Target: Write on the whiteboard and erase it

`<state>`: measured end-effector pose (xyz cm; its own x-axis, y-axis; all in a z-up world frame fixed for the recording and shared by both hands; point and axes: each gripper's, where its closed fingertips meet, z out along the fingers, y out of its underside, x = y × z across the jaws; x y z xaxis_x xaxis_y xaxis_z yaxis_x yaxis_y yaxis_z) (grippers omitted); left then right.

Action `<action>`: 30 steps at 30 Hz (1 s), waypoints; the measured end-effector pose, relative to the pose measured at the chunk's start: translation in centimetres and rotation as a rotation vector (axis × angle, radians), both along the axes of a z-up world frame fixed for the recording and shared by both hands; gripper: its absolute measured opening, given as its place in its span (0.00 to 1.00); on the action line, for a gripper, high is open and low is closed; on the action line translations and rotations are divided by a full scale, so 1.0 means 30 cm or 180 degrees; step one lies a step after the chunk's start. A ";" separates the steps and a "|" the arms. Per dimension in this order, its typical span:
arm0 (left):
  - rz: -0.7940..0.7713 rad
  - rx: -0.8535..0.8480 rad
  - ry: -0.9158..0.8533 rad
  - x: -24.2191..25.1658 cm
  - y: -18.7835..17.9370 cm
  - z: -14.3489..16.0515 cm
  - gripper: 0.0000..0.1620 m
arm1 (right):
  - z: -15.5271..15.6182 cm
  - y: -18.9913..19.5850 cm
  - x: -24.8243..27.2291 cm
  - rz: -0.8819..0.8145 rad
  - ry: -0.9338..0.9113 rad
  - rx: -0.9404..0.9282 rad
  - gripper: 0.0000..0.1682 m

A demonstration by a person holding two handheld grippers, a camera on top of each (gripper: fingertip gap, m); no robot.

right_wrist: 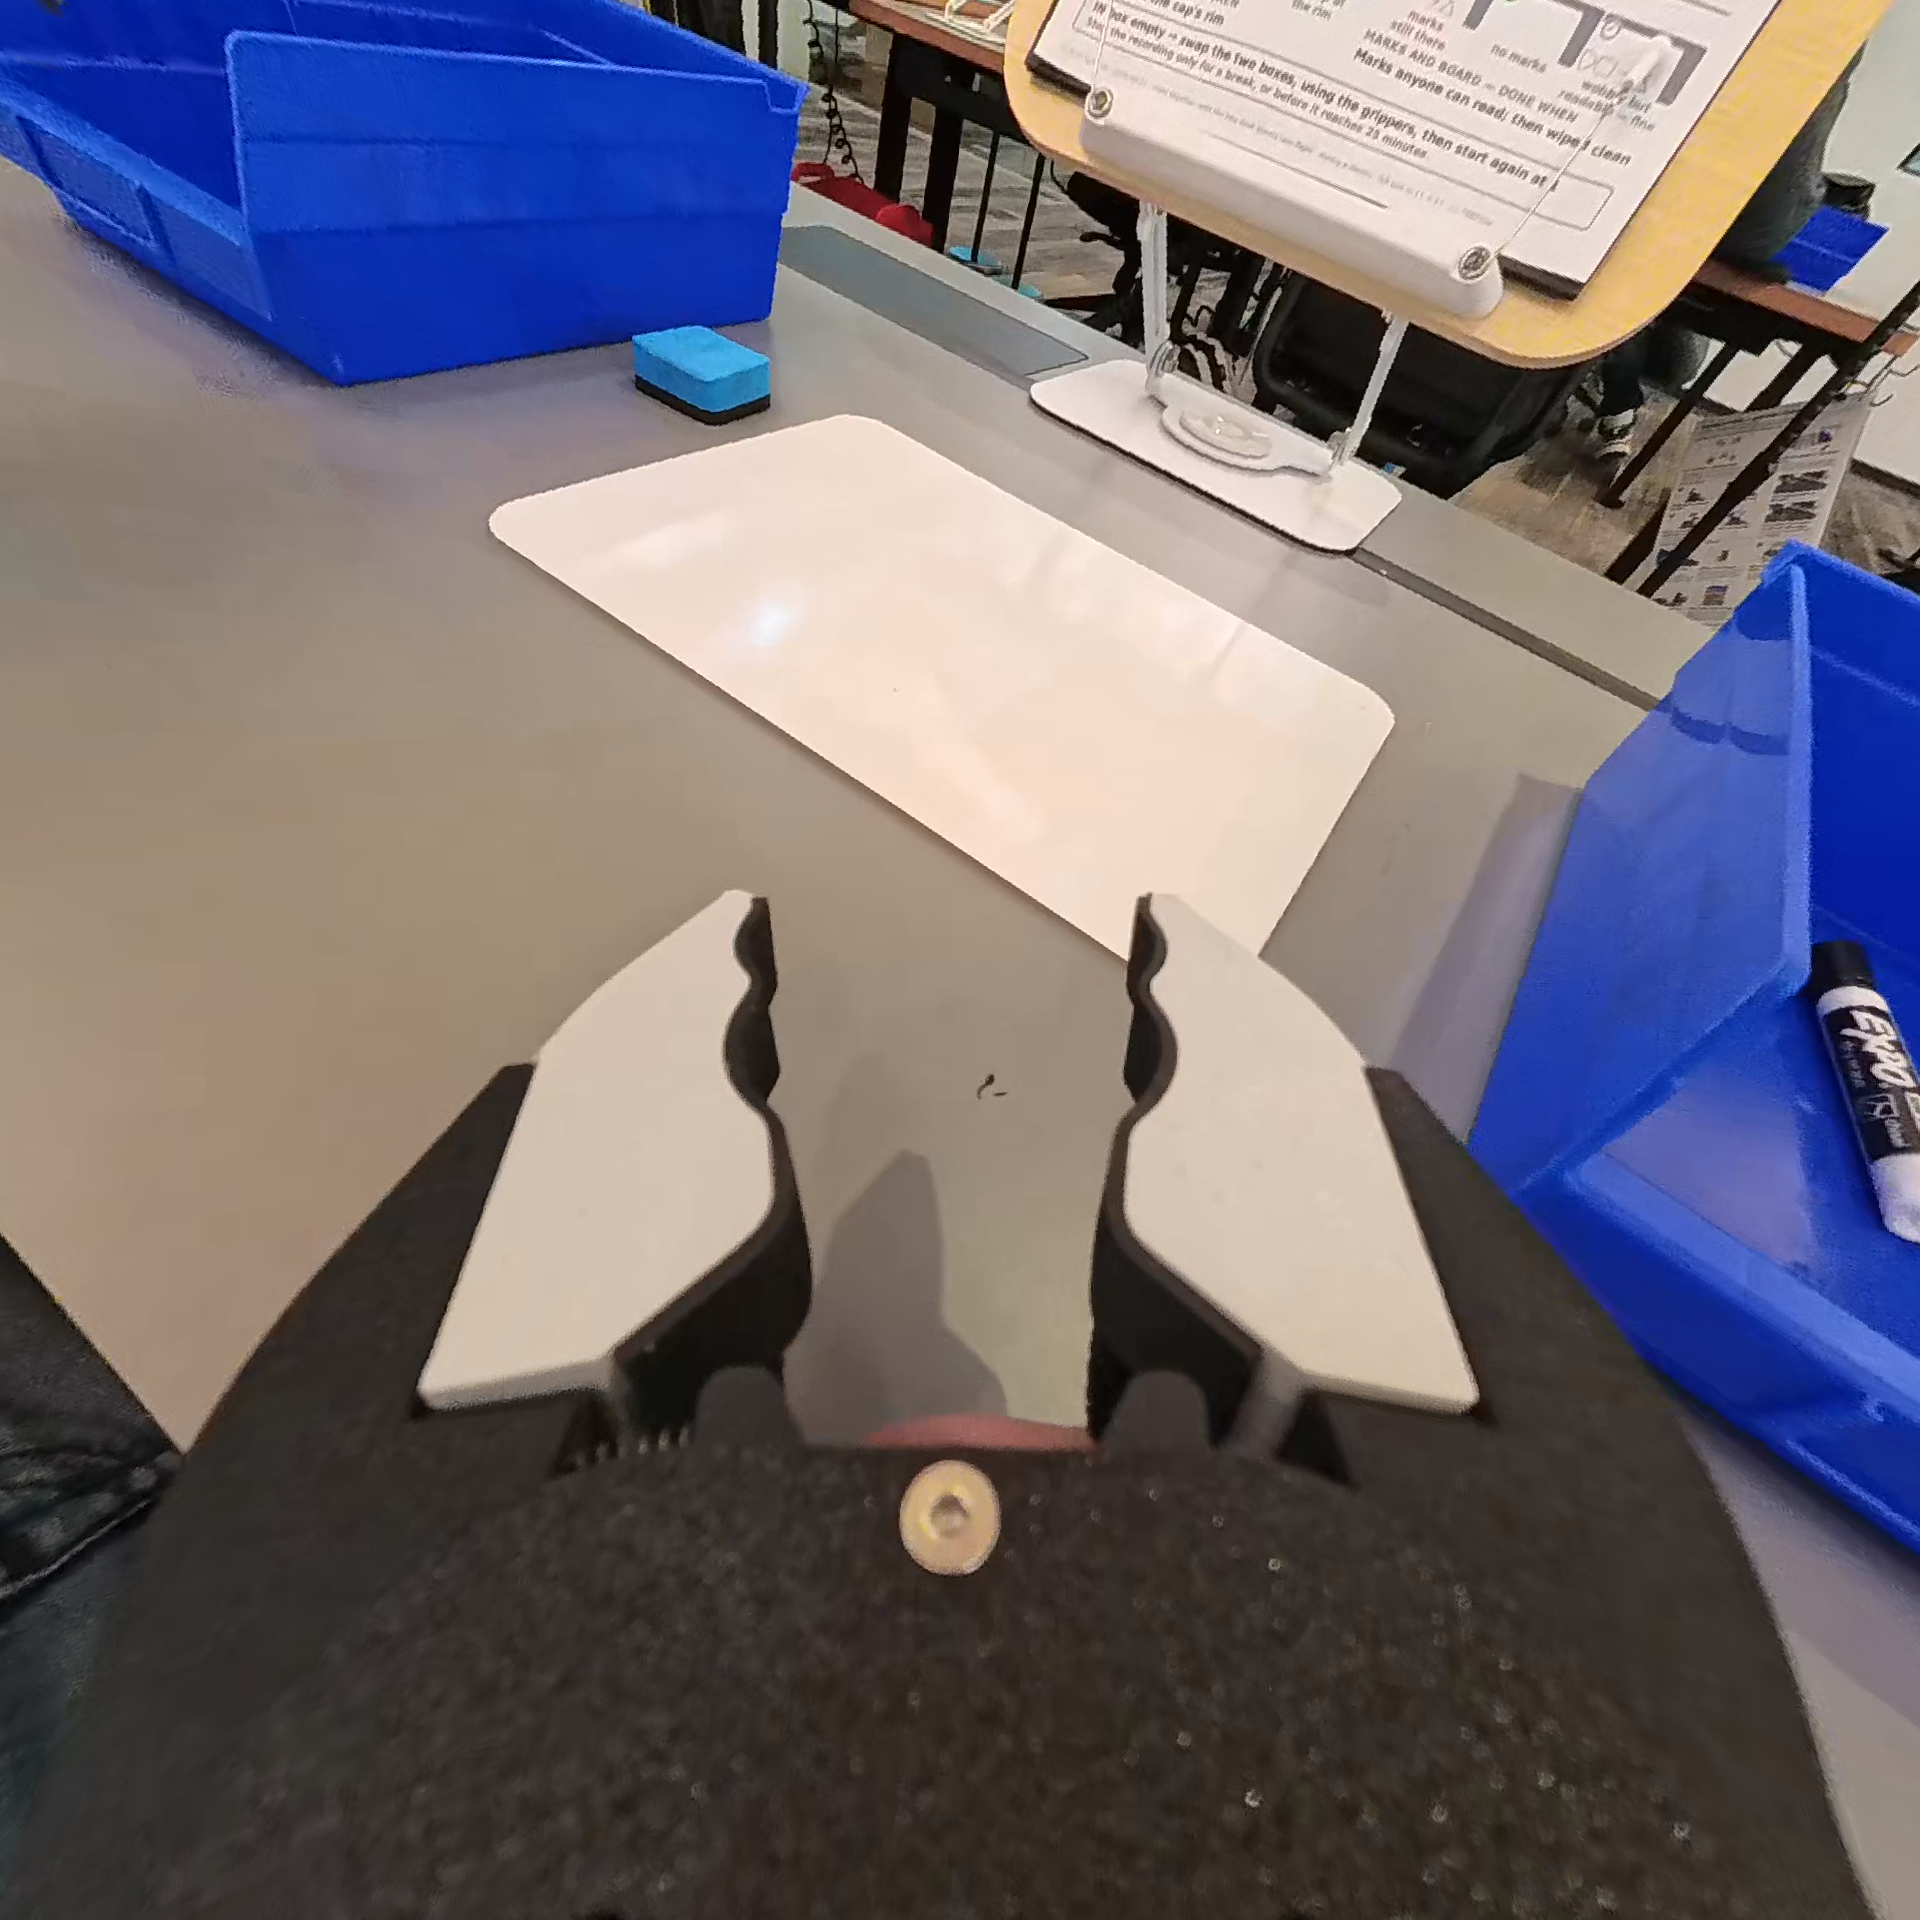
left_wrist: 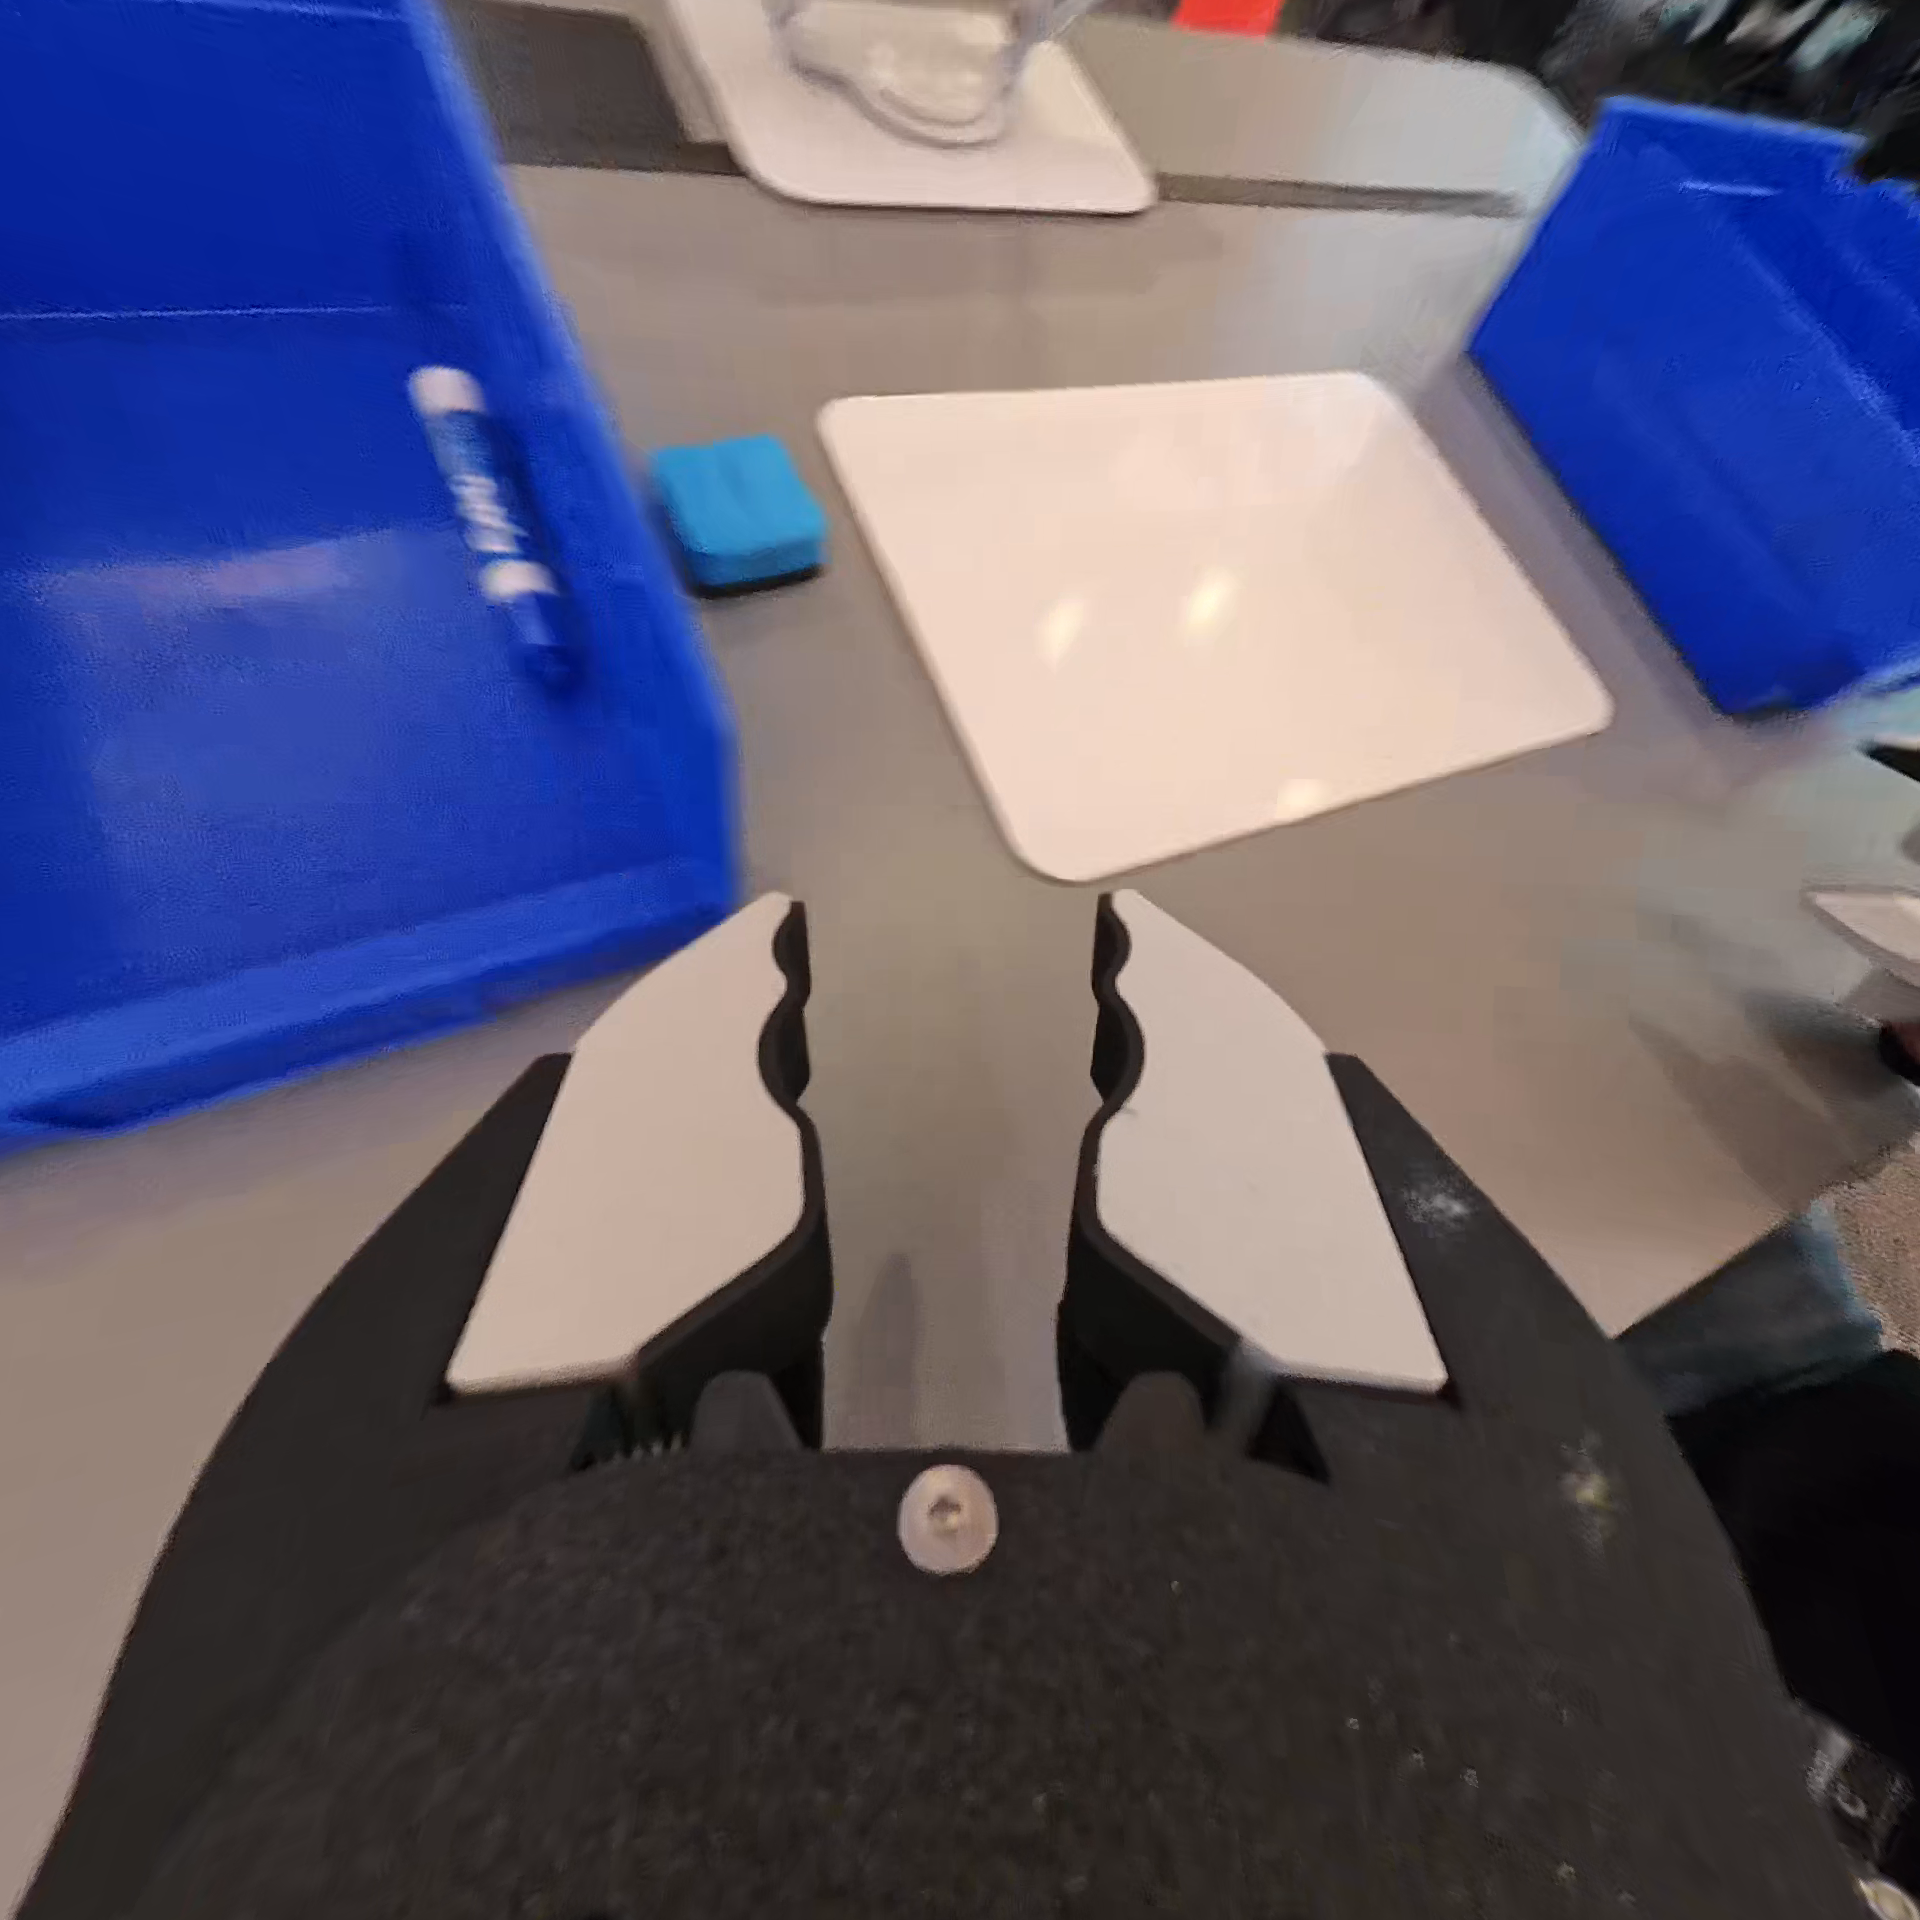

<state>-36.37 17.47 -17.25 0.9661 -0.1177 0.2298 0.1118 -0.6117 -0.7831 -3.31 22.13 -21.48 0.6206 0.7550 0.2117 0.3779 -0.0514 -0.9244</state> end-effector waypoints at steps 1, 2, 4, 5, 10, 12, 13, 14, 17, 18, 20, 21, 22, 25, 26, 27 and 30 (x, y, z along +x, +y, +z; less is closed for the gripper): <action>0.0046 -0.0184 0.0030 -0.070 0.030 0.012 0.32 | -0.001 0.000 -0.002 0.0011 0.0000 -0.0010 0.39; 0.0074 -0.0373 0.0040 -0.135 0.067 0.016 0.32 | -0.002 0.000 -0.004 0.0024 0.0004 -0.0022 0.39; 0.0243 -0.0756 0.0139 -0.267 0.157 -0.004 0.32 | -0.004 0.002 -0.009 0.0048 0.0012 -0.0055 0.39; 0.0344 -0.0903 0.0279 -0.331 0.208 -0.025 0.31 | -0.007 0.004 -0.010 0.0052 0.0010 -0.0075 0.39; 0.0297 -0.1538 0.0034 -0.402 0.385 -0.171 0.33 | -0.017 0.016 -0.003 0.0046 0.0037 -0.0114 0.39; 0.0245 -0.1701 0.0010 -0.397 0.416 -0.222 0.33 | -0.015 0.020 0.002 0.0035 0.0065 -0.0125 0.39; 0.0243 -0.1749 0.0034 -0.398 0.428 -0.241 0.33 | -0.015 0.021 0.004 0.0038 0.0076 -0.0136 0.39; 0.0258 -0.1785 0.0053 -0.402 0.437 -0.258 0.33 | -0.016 0.023 0.006 0.0041 0.0086 -0.0150 0.39; 0.0169 -0.1881 -0.0027 -0.376 0.441 -0.296 0.34 | -0.020 0.027 0.010 0.0039 0.0103 -0.0191 0.39; 0.0161 -0.1906 0.0023 -0.376 0.439 -0.310 0.34 | -0.021 0.028 0.012 0.0040 0.0103 -0.0199 0.39; 0.0145 -0.1911 0.0079 -0.375 0.439 -0.330 0.36 | -0.026 0.031 0.012 0.0042 0.0084 -0.0217 0.38; 0.0148 -0.1893 0.0083 -0.376 0.442 -0.335 0.35 | -0.028 0.033 0.012 0.0047 0.0066 -0.0226 0.38; 0.0165 -0.1832 0.0140 -0.385 0.449 -0.333 0.33 | -0.029 0.034 0.011 0.0051 0.0049 -0.0230 0.38; 0.0176 -0.1780 0.0183 -0.401 0.449 -0.338 0.31 | -0.031 0.035 0.009 0.0052 0.0007 -0.0233 0.38; 0.0177 -0.1763 0.0186 -0.405 0.448 -0.338 0.29 | -0.032 0.035 0.009 0.0054 -0.0002 -0.0233 0.38; 0.0156 -0.1731 0.0203 -0.406 0.449 -0.339 0.28 | -0.032 0.035 0.010 0.0055 -0.0003 -0.0226 0.38; 0.0068 -0.1599 0.0416 -0.417 0.453 -0.347 0.15 | -0.025 0.033 0.009 0.0062 0.0011 -0.0200 0.38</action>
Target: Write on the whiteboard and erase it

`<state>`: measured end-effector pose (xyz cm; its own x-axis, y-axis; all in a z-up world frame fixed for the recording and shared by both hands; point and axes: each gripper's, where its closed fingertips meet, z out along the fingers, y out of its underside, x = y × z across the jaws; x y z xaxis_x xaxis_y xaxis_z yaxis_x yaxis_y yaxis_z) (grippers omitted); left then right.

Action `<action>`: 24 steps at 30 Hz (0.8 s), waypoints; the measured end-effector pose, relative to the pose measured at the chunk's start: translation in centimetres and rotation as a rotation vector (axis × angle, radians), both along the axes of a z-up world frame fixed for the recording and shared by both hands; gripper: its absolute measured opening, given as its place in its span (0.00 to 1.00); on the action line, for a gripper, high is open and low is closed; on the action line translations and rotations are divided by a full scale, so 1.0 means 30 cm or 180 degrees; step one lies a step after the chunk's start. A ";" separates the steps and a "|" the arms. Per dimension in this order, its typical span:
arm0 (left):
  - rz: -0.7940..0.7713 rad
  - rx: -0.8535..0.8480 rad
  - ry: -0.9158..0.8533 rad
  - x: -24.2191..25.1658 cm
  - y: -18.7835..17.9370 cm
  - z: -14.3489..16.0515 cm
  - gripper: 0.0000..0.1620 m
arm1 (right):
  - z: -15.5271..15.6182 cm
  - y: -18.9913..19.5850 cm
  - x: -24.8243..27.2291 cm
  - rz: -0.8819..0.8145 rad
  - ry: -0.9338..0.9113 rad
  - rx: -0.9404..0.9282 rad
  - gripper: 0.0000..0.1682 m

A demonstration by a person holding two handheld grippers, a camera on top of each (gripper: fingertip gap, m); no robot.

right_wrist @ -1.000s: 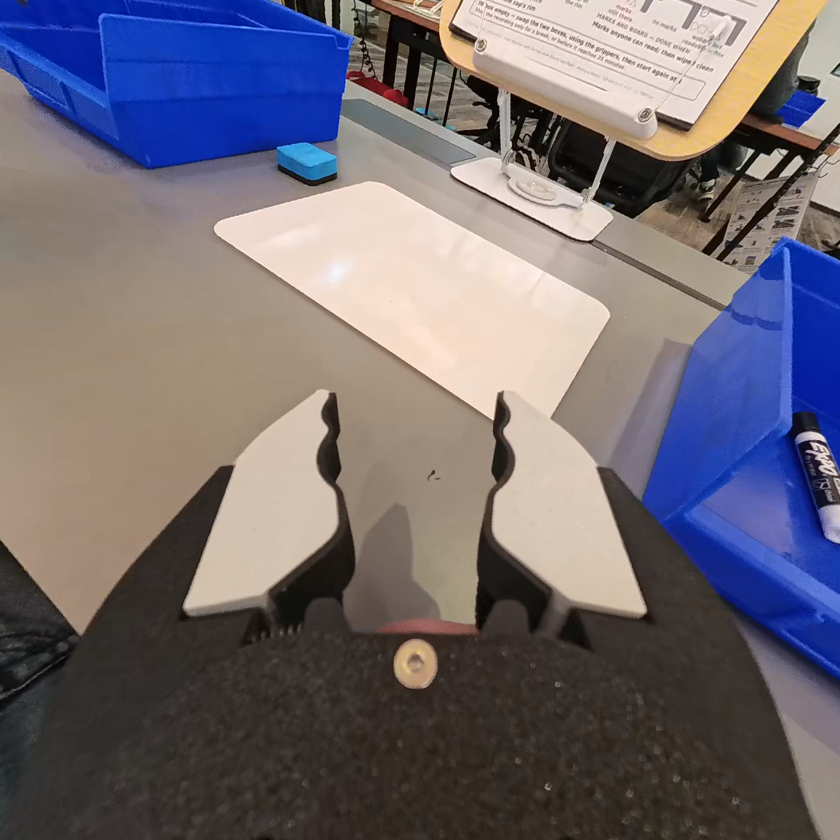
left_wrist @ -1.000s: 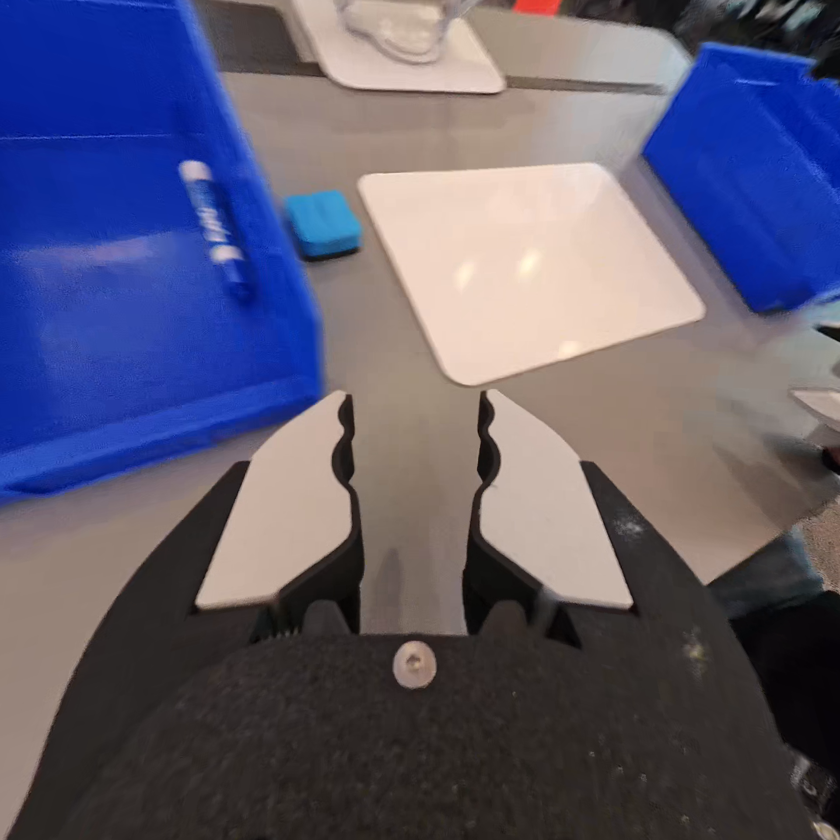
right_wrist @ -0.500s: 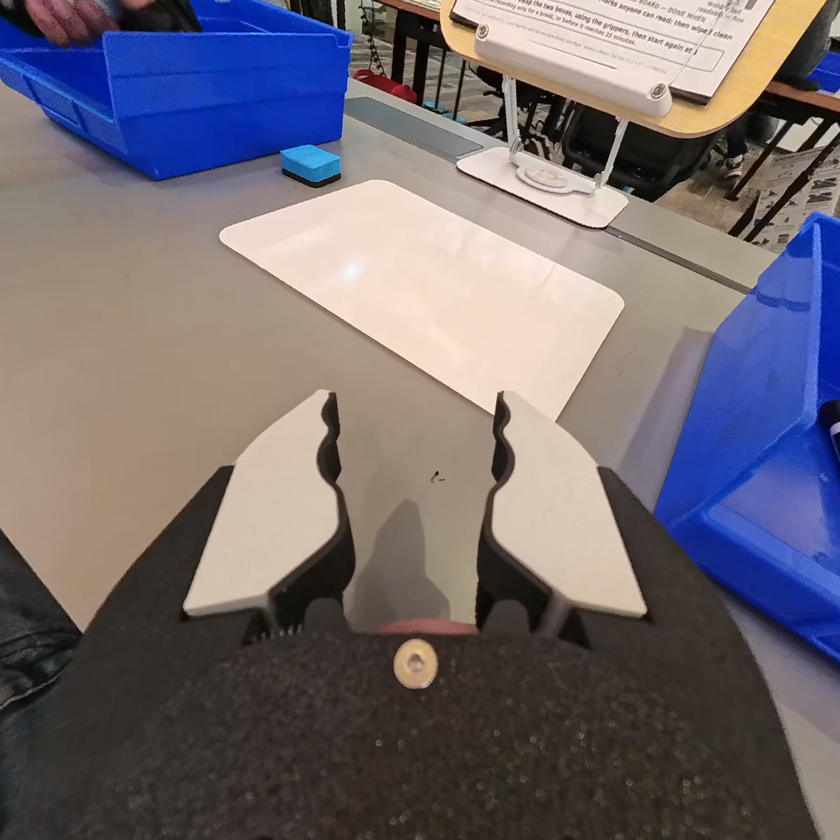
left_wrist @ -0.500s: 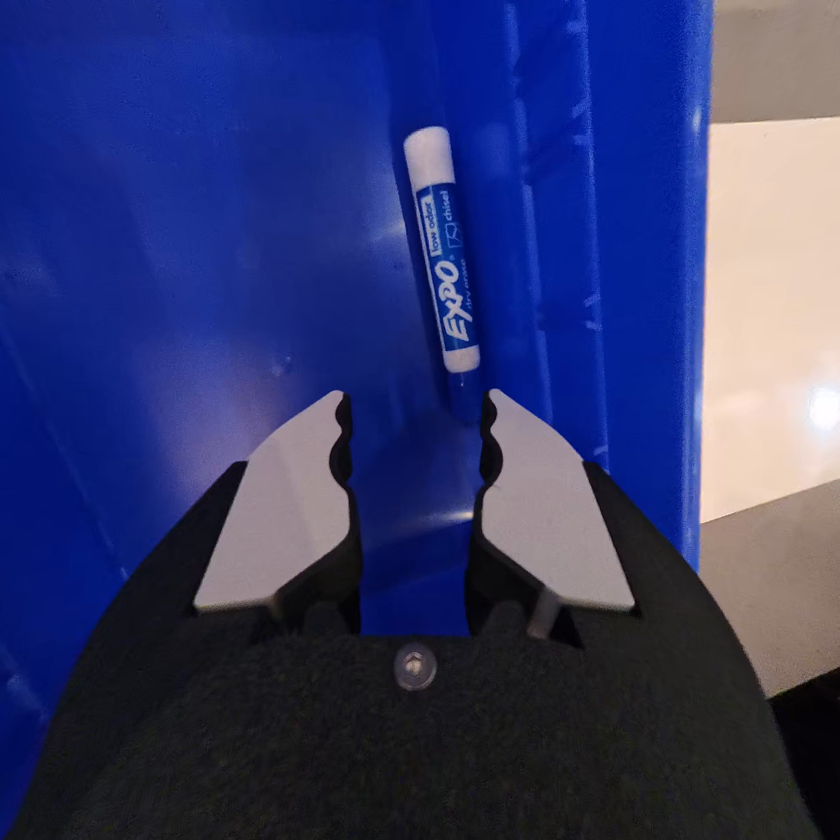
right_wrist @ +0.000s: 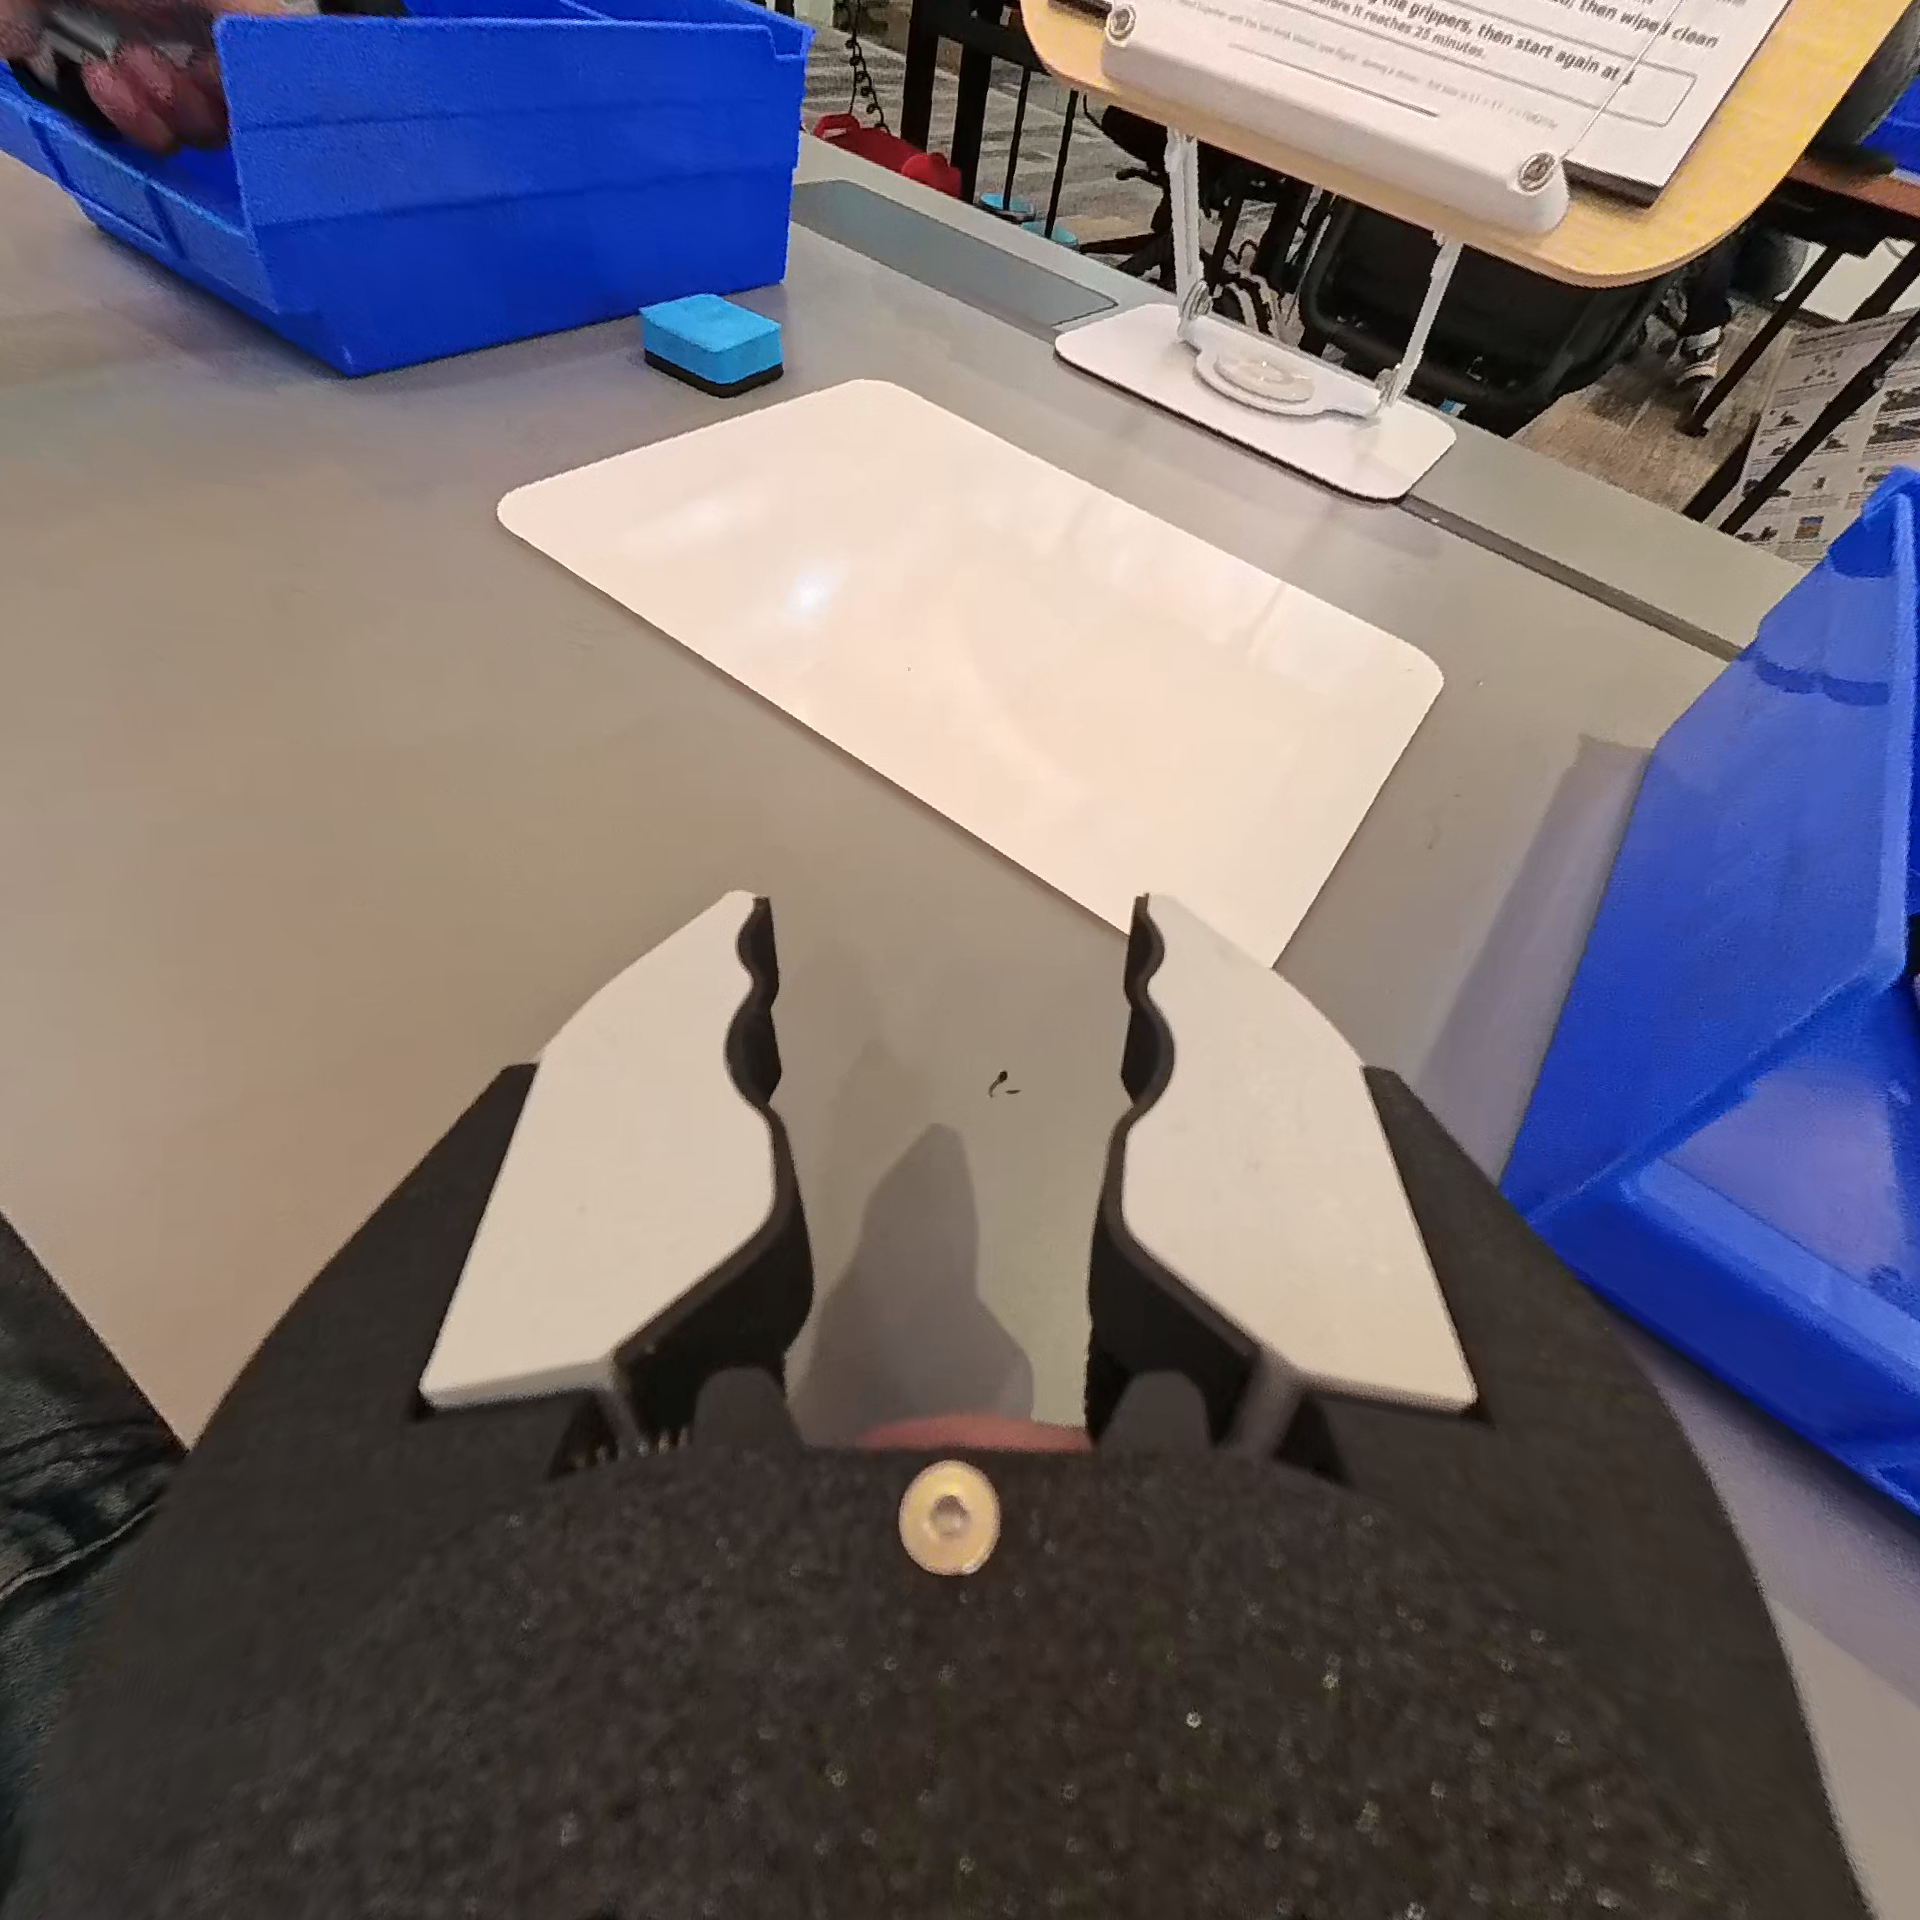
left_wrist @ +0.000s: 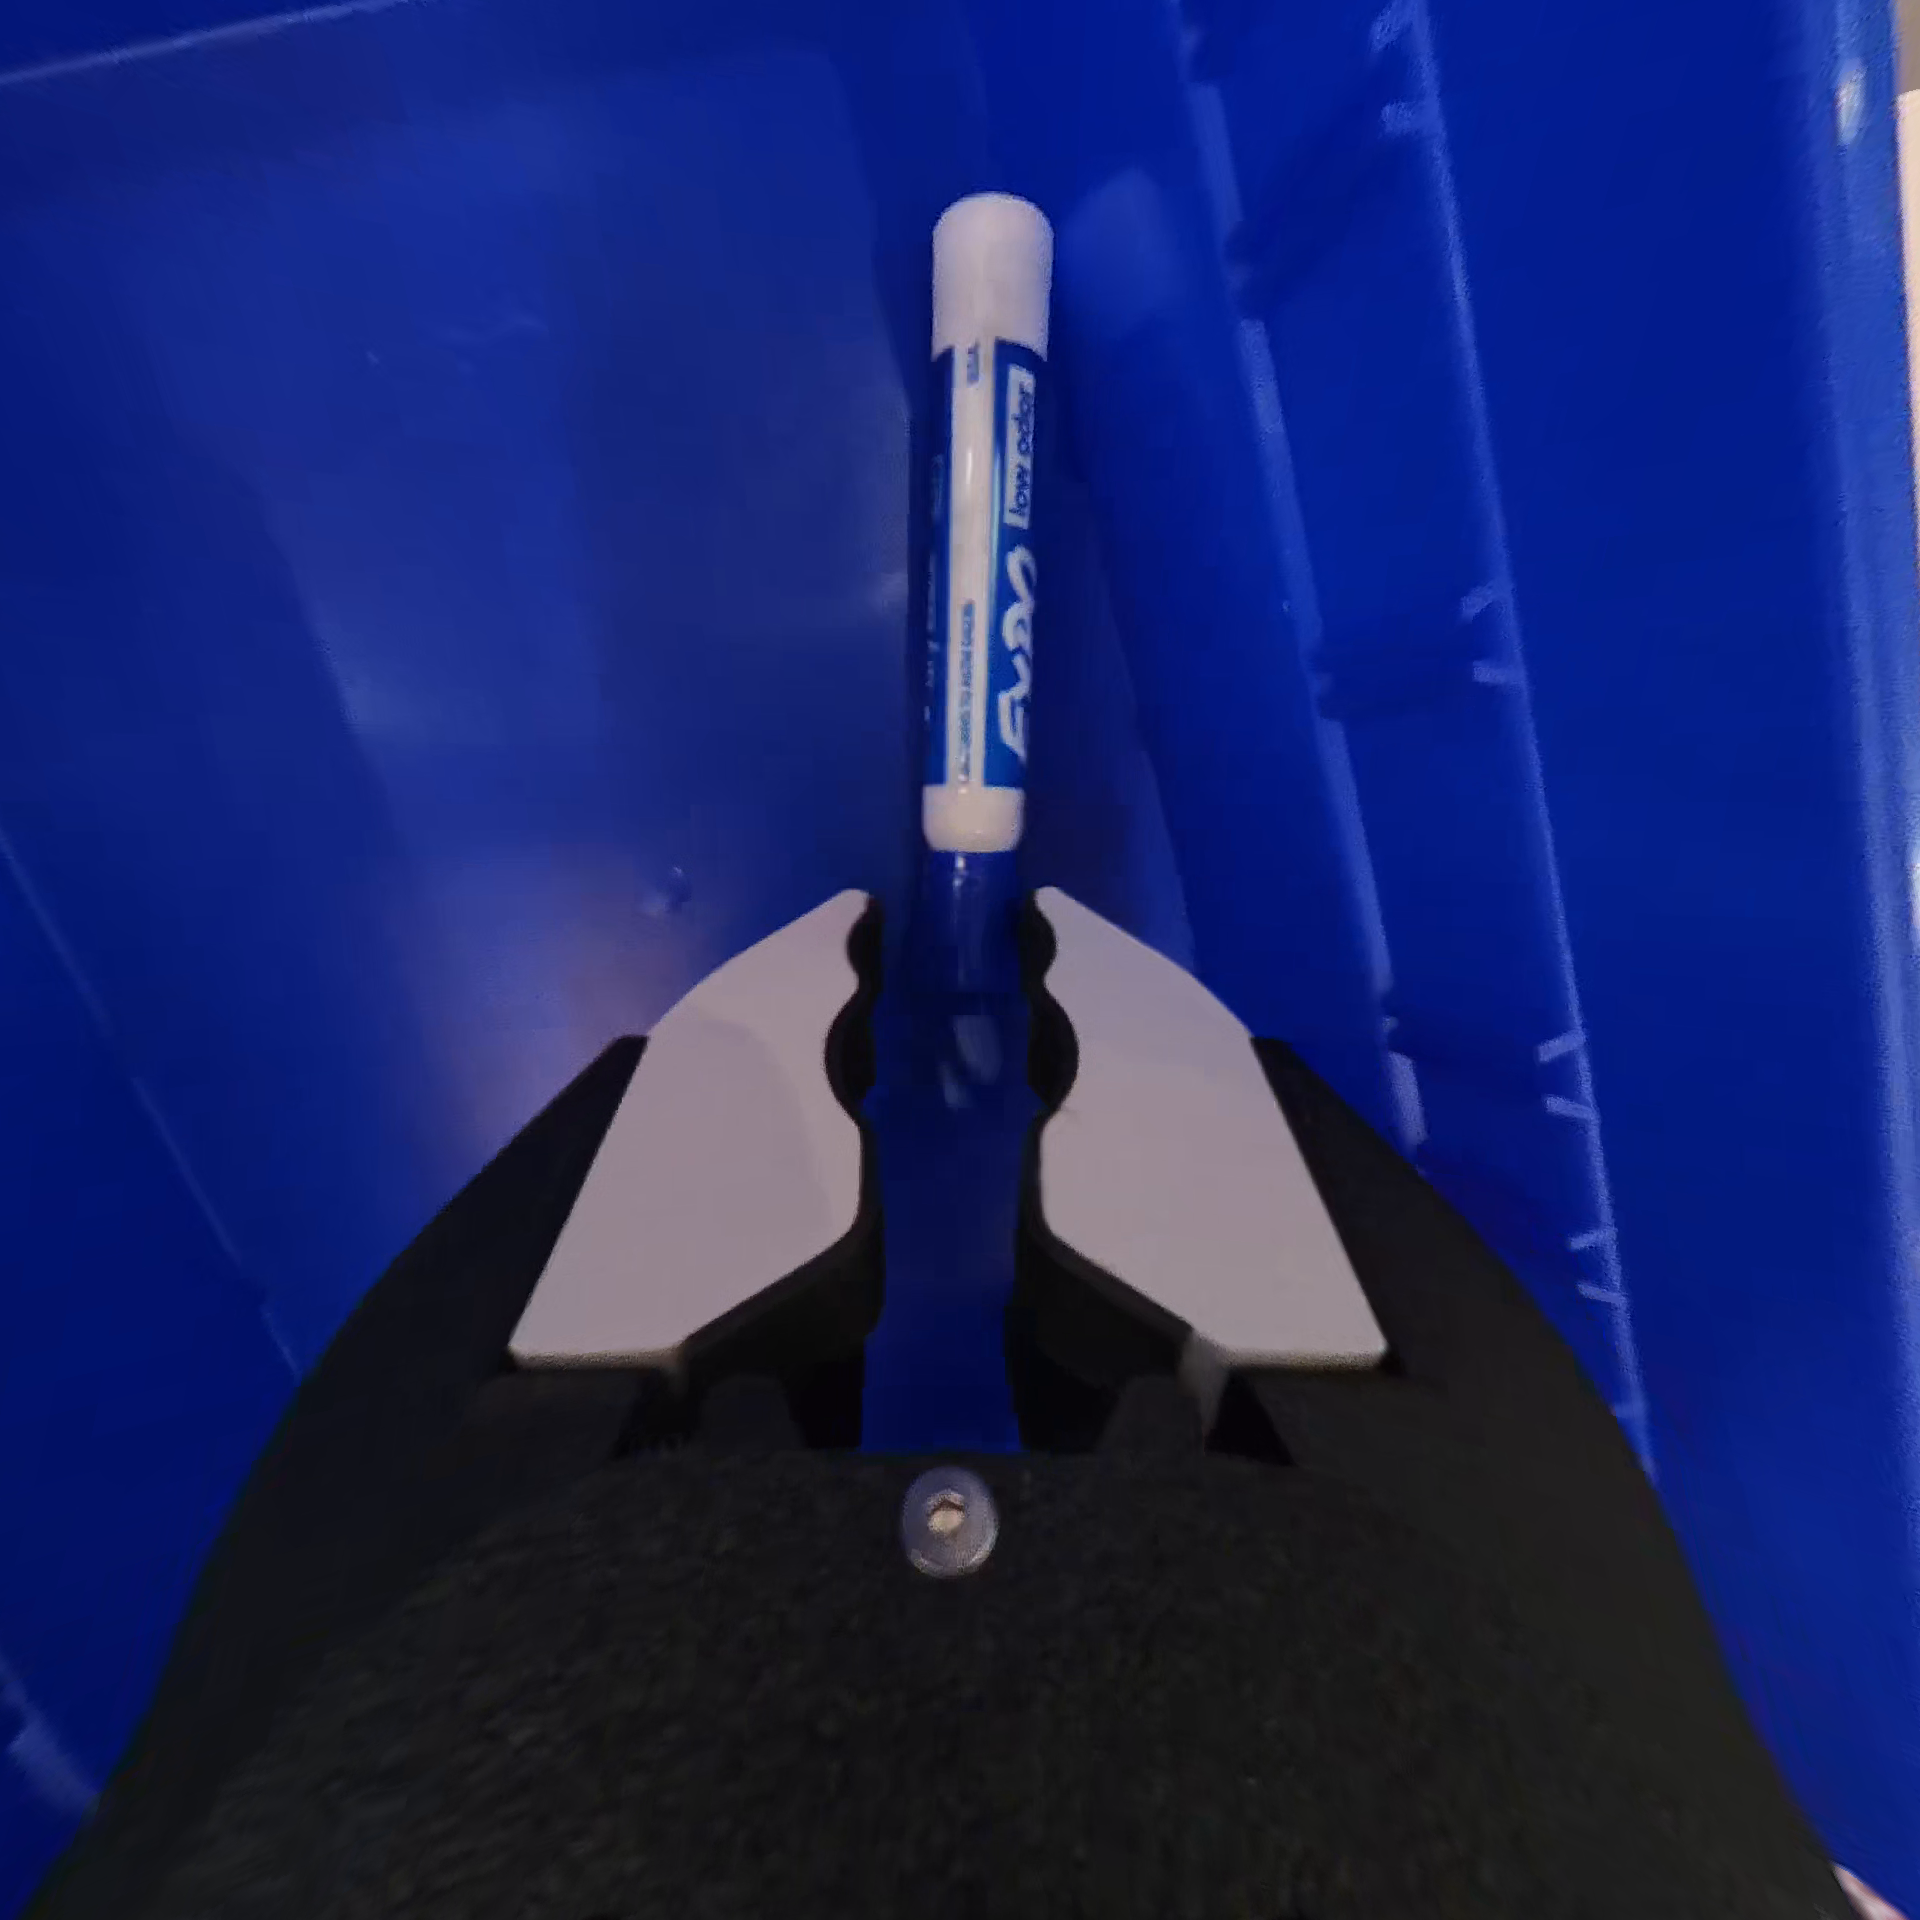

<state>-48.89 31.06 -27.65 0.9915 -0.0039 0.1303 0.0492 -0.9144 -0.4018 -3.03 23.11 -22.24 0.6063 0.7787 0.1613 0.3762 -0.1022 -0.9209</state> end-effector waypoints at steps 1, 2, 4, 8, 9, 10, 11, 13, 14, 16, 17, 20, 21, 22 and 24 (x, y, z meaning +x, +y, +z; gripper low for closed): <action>-0.0038 0.0011 0.0032 0.000 -0.001 -0.002 0.12 | 0.001 -0.001 0.001 0.0001 0.0003 0.0000 0.38; -0.0093 0.0018 0.0019 0.008 -0.001 0.000 0.12 | 0.000 -0.001 0.002 0.0002 0.0006 -0.0003 0.38; -0.0162 -0.0001 0.0108 0.009 -0.006 -0.003 0.11 | 0.001 -0.002 0.002 0.0003 0.0019 0.0003 0.38; -0.0306 -0.0113 0.0365 -0.015 -0.026 0.003 0.11 | 0.004 -0.002 0.002 -0.0004 0.0032 0.0015 0.38; -0.0341 -0.0086 0.0381 -0.022 -0.036 0.018 0.11 | 0.003 -0.002 0.001 -0.0005 0.0030 0.0008 0.38; -0.0370 -0.0019 0.0378 -0.032 -0.047 0.041 0.11 | 0.001 -0.002 0.001 -0.0004 0.0023 -0.0003 0.38; -0.0383 0.0042 0.0385 -0.048 -0.064 0.068 0.11 | 0.000 -0.003 0.001 -0.0003 0.0018 -0.0019 0.38; -0.0515 0.0309 0.0422 -0.075 -0.097 0.138 0.11 | 0.005 0.000 -0.003 0.0018 0.0049 -0.0037 0.38; -0.0578 0.0431 0.0403 -0.083 -0.119 0.174 0.11 | 0.012 0.001 -0.011 0.0061 0.0094 -0.0033 0.37; -0.0642 0.0704 0.0350 -0.100 -0.162 0.248 0.11 | 0.030 -0.009 -0.041 0.0225 0.0232 -0.0098 0.37; -0.0747 0.0881 0.0285 -0.096 -0.180 0.288 0.11 | 0.041 -0.017 -0.065 0.0371 0.0321 -0.0172 0.37; -0.1301 0.1450 0.0239 -0.028 -0.236 0.421 0.11 | 0.099 -0.044 -0.165 0.1048 0.0637 -0.0417 0.36; -0.1409 0.1528 0.0264 -0.003 -0.250 0.457 0.11 | 0.122 -0.045 -0.199 0.1262 0.0690 -0.0494 0.37; -0.1541 0.1561 0.0297 0.030 -0.261 0.487 0.11 | 0.149 -0.040 -0.233 0.1462 0.0738 -0.0532 0.37; -0.1863 0.1607 0.0383 0.126 -0.269 0.534 0.11 | 0.212 -0.015 -0.298 0.1776 0.0851 -0.0479 0.40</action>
<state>-45.12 22.98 -11.64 0.8170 -0.5607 -0.1346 -0.4549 -0.4832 -0.7481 -11.98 22.68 -15.87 0.1071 0.9914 -0.0753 0.1694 -0.0928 -0.9812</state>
